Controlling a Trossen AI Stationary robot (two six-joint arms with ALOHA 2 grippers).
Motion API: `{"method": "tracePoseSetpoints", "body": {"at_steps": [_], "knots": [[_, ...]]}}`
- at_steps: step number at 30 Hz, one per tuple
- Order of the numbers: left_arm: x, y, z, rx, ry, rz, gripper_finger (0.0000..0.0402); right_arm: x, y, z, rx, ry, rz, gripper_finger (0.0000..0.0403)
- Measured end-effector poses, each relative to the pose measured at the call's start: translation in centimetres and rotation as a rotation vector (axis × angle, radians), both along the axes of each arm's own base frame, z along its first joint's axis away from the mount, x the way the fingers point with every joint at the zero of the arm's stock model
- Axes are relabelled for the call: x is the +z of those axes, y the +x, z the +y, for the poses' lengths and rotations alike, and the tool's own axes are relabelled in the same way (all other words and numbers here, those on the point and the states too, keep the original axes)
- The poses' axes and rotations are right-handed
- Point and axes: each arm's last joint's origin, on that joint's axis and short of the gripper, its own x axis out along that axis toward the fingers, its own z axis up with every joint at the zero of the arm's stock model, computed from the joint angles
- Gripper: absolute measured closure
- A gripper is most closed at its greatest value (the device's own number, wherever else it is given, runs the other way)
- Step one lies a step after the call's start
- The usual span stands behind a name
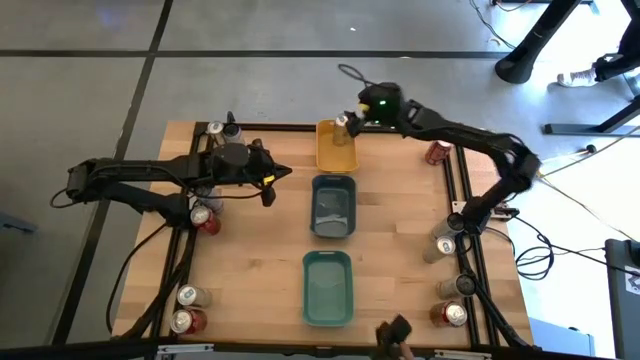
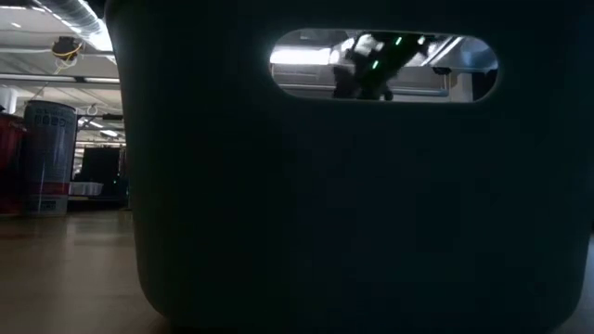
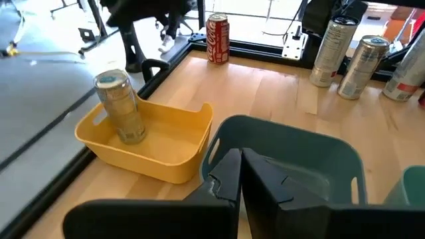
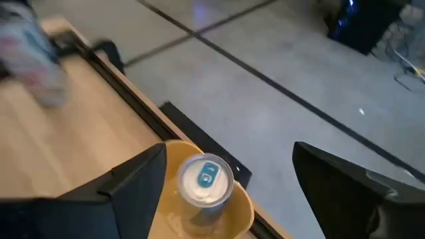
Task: Sort soda cans
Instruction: Put the top blue soda can into the yellow bin
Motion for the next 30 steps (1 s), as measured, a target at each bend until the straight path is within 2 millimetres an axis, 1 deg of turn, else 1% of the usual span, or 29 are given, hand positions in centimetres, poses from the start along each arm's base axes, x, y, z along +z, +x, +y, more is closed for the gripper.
{"method": "tracePoseSetpoints", "body": {"at_steps": [3,6,9,13,17,19,21,23,26,30], "knots": [[0.1,-0.1,0.5,0.021,0.002,-0.006,0.0394,2.5,-1.4,2.4,0.051,-0.033,0.000,0.0078],[0.3,-0.6,1.3,0.063,-0.008,0.024,0.0368,4.7,-2.7,5.1,0.111,-0.057,-0.010,0.0078],[1.5,-1.2,2.3,0.113,-0.023,0.084,0.0314,6.1,-3.9,7.4,0.162,-0.059,-0.014,0.0078],[3.4,-2.6,3.9,0.226,-0.034,0.191,0.0219,7.0,-5.1,9.4,0.192,-0.064,-0.001,0.0078],[6.2,-5.4,6.0,0.441,-0.072,0.269,0.0132,7.2,-5.5,10.4,0.173,-0.078,0.030,0.0078],[7.6,-6.8,6.7,0.534,-0.113,0.288,0.0101,7.1,-5.5,10.5,0.154,-0.087,0.045,0.0078],[8.7,-8.1,7.2,0.608,-0.143,0.293,0.0079,7.0,-5.6,10.5,0.141,-0.089,0.057,0.0078],[9.5,-9.1,7.7,0.683,-0.174,0.270,0.0067,7.0,-5.7,10.4,0.133,-0.089,0.064,0.0078],[10.1,-9.8,8.1,0.767,-0.187,0.231,0.0062,6.9,-5.7,10.4,0.132,-0.085,0.070,0.0078],[9.9,-10.0,8.4,0.794,-0.199,0.221,0.0061,6.8,-5.8,10.5,0.133,-0.078,0.085,0.0078]]}}
